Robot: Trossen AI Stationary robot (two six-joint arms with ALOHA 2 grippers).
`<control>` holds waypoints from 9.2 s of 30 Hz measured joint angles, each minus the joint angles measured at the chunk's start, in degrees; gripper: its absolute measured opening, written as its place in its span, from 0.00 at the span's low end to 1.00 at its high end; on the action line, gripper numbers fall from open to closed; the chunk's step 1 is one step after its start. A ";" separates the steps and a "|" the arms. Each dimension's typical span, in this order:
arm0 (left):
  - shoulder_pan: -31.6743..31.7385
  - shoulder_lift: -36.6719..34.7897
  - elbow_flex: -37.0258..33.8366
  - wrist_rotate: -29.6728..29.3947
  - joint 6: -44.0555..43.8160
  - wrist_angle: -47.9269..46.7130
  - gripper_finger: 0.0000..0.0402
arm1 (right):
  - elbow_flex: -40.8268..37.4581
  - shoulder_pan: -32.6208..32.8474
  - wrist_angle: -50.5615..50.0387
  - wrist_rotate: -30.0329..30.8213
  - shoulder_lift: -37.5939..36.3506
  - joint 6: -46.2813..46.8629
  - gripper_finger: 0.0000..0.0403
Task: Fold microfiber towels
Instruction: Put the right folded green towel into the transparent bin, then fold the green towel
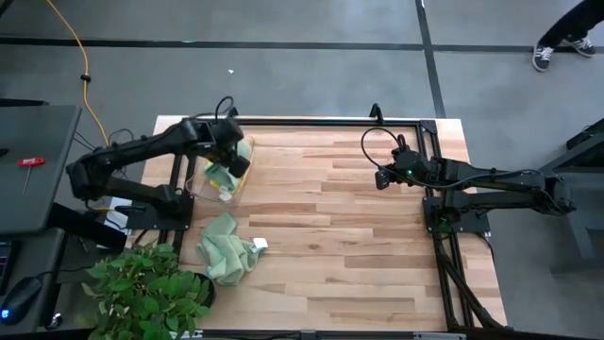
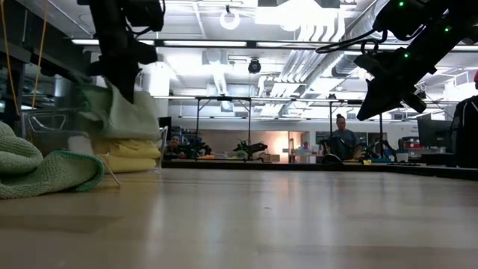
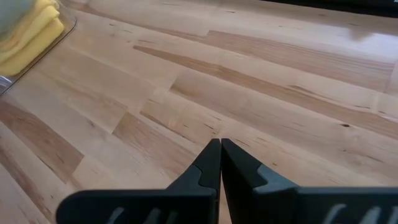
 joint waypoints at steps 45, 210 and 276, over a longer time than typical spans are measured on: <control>8.68 -21.47 -24.83 32.32 -22.19 48.74 0.00 | 0.00 -0.02 0.20 1.55 -0.01 1.77 0.01; -22.16 -3.71 -1.67 8.33 6.08 18.63 0.35 | 0.00 0.01 0.22 -1.53 -0.01 9.62 0.01; -27.98 39.23 35.53 6.21 10.72 15.28 0.01 | 0.02 0.00 1.51 -5.63 -0.14 -7.48 0.01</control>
